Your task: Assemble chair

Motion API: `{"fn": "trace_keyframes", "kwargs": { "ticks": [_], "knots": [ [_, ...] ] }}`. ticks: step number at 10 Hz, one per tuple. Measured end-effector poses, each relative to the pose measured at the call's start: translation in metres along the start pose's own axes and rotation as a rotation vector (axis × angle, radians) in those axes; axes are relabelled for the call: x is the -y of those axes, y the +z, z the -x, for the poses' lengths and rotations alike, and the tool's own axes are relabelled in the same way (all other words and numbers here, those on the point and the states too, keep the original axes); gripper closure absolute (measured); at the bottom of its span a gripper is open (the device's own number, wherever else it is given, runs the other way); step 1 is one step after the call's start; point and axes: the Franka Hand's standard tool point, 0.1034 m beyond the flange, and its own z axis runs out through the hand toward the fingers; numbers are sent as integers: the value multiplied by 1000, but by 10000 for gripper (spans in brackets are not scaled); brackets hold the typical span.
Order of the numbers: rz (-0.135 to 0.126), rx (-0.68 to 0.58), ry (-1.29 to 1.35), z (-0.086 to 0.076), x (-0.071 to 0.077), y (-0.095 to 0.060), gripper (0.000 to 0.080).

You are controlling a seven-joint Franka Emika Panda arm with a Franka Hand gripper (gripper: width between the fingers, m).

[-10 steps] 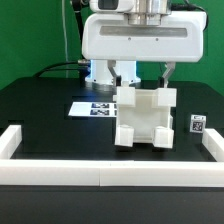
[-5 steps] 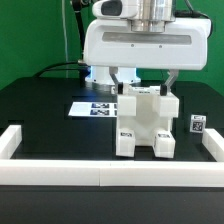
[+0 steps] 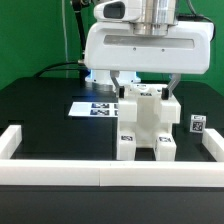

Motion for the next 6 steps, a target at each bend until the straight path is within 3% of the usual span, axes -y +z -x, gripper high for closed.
{"fn": "trace_keyframes", "kwargs": {
  "ticks": [6],
  "knots": [
    [-6, 7, -5, 0, 12, -17, 150]
  ]
}}
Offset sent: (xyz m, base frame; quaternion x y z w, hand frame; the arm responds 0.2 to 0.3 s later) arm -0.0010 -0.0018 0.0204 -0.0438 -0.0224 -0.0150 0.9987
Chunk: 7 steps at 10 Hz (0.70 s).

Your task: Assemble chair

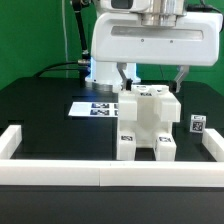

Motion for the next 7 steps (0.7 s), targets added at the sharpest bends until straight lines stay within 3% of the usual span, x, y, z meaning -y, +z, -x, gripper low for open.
{"fn": "trace_keyframes", "kwargs": {
  "ticks": [2, 4, 7],
  "knots": [
    [-11, -6, 37, 9, 7, -11, 150],
    [-38, -15, 119, 33, 19, -22, 150],
    [-51, -14, 228, 73, 59, -13, 150]
  ]
}}
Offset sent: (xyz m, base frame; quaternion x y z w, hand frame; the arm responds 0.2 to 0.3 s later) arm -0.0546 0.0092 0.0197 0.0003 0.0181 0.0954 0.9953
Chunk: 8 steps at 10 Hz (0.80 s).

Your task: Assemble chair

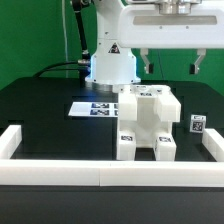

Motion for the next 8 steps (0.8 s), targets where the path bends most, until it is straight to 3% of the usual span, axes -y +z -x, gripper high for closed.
{"fn": "trace_keyframes", "kwargs": {
  "ticks": [2, 6, 8],
  "knots": [
    [9, 8, 58, 13, 18, 10, 150],
    [11, 10, 58, 14, 18, 11, 150],
    [13, 20, 107, 29, 39, 17, 150]
  ]
}}
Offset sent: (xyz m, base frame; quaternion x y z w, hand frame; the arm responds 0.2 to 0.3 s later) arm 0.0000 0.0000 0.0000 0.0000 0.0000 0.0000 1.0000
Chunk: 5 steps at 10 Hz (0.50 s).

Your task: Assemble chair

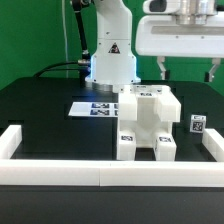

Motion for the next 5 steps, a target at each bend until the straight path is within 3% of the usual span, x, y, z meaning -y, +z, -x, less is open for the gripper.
{"fn": "trace_keyframes", "kwargs": {
  "ticks": [2, 5],
  "knots": [
    [14, 12, 26, 11, 16, 11, 150],
    [28, 4, 20, 14, 13, 26, 150]
  ]
}}
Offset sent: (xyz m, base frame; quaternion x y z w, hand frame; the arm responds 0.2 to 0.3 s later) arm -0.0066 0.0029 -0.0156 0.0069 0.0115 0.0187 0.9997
